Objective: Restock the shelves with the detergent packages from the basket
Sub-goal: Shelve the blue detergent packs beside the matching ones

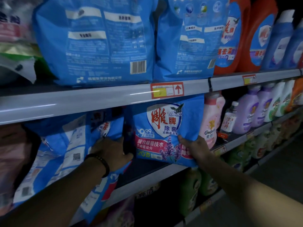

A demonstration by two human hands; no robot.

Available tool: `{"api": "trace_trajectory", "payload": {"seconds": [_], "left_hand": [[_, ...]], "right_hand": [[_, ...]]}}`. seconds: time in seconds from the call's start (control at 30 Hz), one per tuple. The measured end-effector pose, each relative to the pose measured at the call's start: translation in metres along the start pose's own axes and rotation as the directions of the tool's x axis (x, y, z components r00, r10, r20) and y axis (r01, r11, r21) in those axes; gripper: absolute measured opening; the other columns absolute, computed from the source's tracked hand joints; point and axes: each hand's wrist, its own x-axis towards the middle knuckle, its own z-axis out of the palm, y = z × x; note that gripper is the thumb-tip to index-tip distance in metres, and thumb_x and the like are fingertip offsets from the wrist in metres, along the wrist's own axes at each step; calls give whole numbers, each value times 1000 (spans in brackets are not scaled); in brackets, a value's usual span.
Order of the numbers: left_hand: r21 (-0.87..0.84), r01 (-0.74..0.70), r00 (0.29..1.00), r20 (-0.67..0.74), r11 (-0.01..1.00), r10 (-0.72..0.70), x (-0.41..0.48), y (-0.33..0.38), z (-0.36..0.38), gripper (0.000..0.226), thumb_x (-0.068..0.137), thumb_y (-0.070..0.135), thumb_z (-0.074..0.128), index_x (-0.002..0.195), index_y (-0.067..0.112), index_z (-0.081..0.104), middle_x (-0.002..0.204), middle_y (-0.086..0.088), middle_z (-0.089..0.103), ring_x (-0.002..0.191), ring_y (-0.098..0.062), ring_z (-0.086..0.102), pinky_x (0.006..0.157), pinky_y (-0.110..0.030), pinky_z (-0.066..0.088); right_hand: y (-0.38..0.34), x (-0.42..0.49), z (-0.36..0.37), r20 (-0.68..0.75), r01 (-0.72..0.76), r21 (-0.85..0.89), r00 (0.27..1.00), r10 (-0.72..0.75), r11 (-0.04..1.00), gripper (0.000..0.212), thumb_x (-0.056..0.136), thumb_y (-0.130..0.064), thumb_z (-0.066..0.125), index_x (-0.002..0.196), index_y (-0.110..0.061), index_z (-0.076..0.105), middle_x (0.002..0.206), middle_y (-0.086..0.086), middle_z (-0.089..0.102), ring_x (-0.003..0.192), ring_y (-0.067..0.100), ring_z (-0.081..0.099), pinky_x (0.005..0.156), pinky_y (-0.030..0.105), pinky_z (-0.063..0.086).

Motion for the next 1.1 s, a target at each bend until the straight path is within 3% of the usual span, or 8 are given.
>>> {"api": "trace_trajectory", "payload": {"seconds": [0.13, 0.23, 0.33, 0.53, 0.7, 0.83, 0.97, 1.1], "left_hand": [[-81, -29, 999, 34, 996, 32, -6, -5, -3, 96, 88, 77, 39, 156, 52, -24, 108, -2, 73, 116, -29, 61, 109, -39, 42], [-182, -72, 997, 25, 981, 77, -6, 5, 5, 92, 89, 73, 41, 150, 62, -28, 104, -1, 72, 108, -27, 62, 108, -39, 43], [-122, -96, 995, 18, 988, 99, 0, 14, 18, 86, 92, 70, 38, 155, 60, -19, 132, -1, 68, 133, -31, 50, 120, -42, 31], [-23, -210, 975, -74, 977, 208, -2, 19, 33, 71, 94, 67, 39, 160, 49, 19, 156, 10, 45, 143, -22, 43, 122, -45, 29], [182, -392, 873, -237, 902, 427, -5, 17, 45, 67, 89, 59, 51, 150, 31, 51, 160, -9, 41, 152, -33, 32, 120, -55, 35], [212, -405, 891, -129, 889, 436, 0, 18, 50, 72, 91, 61, 43, 157, 34, 42, 173, -9, 23, 161, -33, 13, 125, -62, 23], [236, -428, 895, -25, 873, 446, 4, 25, 51, 76, 97, 61, 34, 165, 41, 7, 175, -4, -15, 161, -29, -14, 128, -60, -3], [267, -380, 923, 47, 886, 382, 9, 34, 48, 81, 95, 62, 37, 164, 42, 0, 172, -2, -26, 159, -30, -24, 127, -59, -11]], "right_hand": [[-20, 26, 17, 157, 75, -207, 987, -43, 976, 31, 93, -29, 79, 121, -20, 70, 119, 8, 78, 97, 18, 80, 82, 33, 65], [-24, 54, 30, 131, 182, -574, 983, -130, 799, 52, 95, -55, 70, 131, -18, 64, 131, 10, 72, 116, 27, 72, 94, 40, 61], [-19, 61, 39, -48, 38, -848, 988, -148, 528, 78, 93, -78, 51, 131, -10, 58, 129, 18, 67, 118, 38, 65, 100, 49, 56], [20, 26, 68, -243, 29, -578, 948, -206, 815, 88, 87, -43, 82, 147, -5, 30, 141, 25, 46, 124, 46, 58, 102, 49, 54], [49, -3, 99, -88, 212, -687, 925, -369, 695, 110, 77, -56, 75, 163, -8, 24, 162, 28, 24, 145, 51, 32, 121, 58, 32], [41, 17, 96, 213, 366, -689, 927, -308, 626, 115, 73, -61, 80, 165, -19, 25, 168, 18, 20, 159, 41, 15, 130, 60, 4], [36, 38, 68, 283, 386, -641, 922, -264, 663, 107, 79, -39, 89, 164, -33, 26, 172, 8, 16, 159, 37, 20, 131, 53, 18], [34, 42, 63, 341, 379, -714, 923, -180, 589, 103, 90, -25, 81, 167, -36, 13, 176, 6, -5, 162, 40, -4, 132, 51, -1]]}}
